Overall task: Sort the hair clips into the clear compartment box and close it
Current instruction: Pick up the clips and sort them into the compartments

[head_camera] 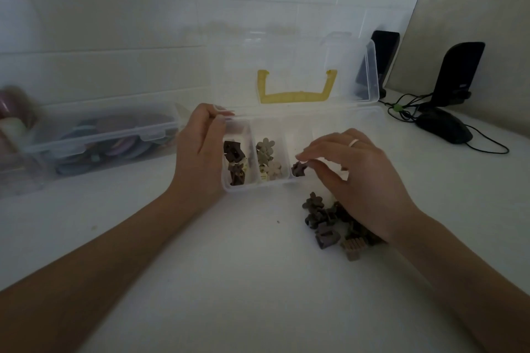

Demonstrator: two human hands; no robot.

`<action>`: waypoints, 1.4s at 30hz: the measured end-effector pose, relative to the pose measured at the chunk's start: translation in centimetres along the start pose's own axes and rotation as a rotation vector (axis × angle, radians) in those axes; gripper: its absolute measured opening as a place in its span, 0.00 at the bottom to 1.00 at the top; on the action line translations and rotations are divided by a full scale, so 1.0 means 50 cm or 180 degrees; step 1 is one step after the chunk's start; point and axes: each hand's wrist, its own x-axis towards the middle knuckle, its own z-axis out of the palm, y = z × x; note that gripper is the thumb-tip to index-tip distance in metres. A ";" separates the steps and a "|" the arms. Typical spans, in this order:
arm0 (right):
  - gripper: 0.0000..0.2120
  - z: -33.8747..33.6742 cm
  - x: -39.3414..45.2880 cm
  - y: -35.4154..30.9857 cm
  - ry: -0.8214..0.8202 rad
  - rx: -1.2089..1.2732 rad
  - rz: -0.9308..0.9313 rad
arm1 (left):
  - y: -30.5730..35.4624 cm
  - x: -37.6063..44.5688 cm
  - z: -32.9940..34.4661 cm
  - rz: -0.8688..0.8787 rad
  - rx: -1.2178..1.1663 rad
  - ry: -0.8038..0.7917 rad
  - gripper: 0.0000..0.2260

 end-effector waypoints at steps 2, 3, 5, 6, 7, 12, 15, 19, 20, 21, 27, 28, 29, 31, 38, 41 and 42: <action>0.10 -0.012 0.003 0.000 0.0036 0.0014 -0.0067 | 0.001 0.000 0.000 0.0021 0.0022 0.0021 0.08; 0.10 -0.020 0.003 -0.003 0.0022 0.0063 -0.0100 | 0.001 0.000 0.000 0.0019 0.0028 0.0034 0.08; 0.09 -0.037 0.003 -0.008 -0.0039 0.0218 -0.0160 | 0.001 0.000 0.000 0.0011 0.0030 0.0037 0.07; 0.09 -0.047 0.002 -0.011 -0.0100 0.0309 -0.0165 | 0.001 0.000 0.000 0.0016 0.0030 0.0027 0.07; 0.10 -0.055 0.001 -0.013 -0.0215 0.0368 -0.0158 | 0.001 0.000 -0.001 0.0026 0.0032 0.0019 0.07; 0.10 -0.070 0.003 -0.022 -0.1270 -0.0354 -0.0074 | -0.005 0.003 -0.003 -0.0012 0.0033 0.0055 0.08; 0.11 -0.064 0.003 -0.023 -0.1617 -0.0573 0.0073 | -0.009 0.005 -0.003 -0.0037 0.0041 0.0051 0.11; 0.11 -0.061 0.006 -0.016 -0.1722 -0.0700 0.0219 | -0.011 0.006 -0.004 -0.0032 0.0047 0.0036 0.11; 0.10 -0.061 0.007 -0.014 -0.1724 -0.0714 0.0223 | -0.011 0.006 -0.004 -0.0032 0.0038 0.0032 0.10; 0.09 -0.061 0.008 -0.013 -0.1728 -0.0725 0.0223 | -0.011 0.006 -0.004 -0.0029 0.0036 0.0029 0.10; 0.04 -0.053 0.006 -0.018 -0.1204 0.0203 0.0233 | -0.010 0.005 -0.005 -0.0039 0.0115 0.0023 0.09; 0.05 -0.052 0.007 -0.023 -0.1035 0.0595 0.0254 | -0.009 0.005 -0.005 -0.0040 0.0095 0.0023 0.09; 0.05 -0.051 0.008 -0.029 -0.0883 0.0924 0.0283 | -0.008 0.004 -0.004 -0.0039 0.0072 0.0023 0.09; 0.05 -0.049 0.009 -0.037 -0.0694 0.1269 0.0360 | -0.003 0.003 -0.004 -0.0033 0.0031 0.0026 0.08; 0.06 -0.035 0.006 -0.036 -0.0573 0.1840 0.0692 | 0.000 0.001 -0.003 0.0009 -0.0002 0.0026 0.08; 0.05 -0.034 0.007 -0.040 -0.0592 0.1971 0.0733 | 0.000 0.002 -0.003 -0.0016 -0.0042 0.0031 0.08; 0.05 -0.034 0.007 -0.042 -0.0592 0.2001 0.0747 | 0.000 0.002 -0.003 -0.0007 -0.0040 0.0035 0.08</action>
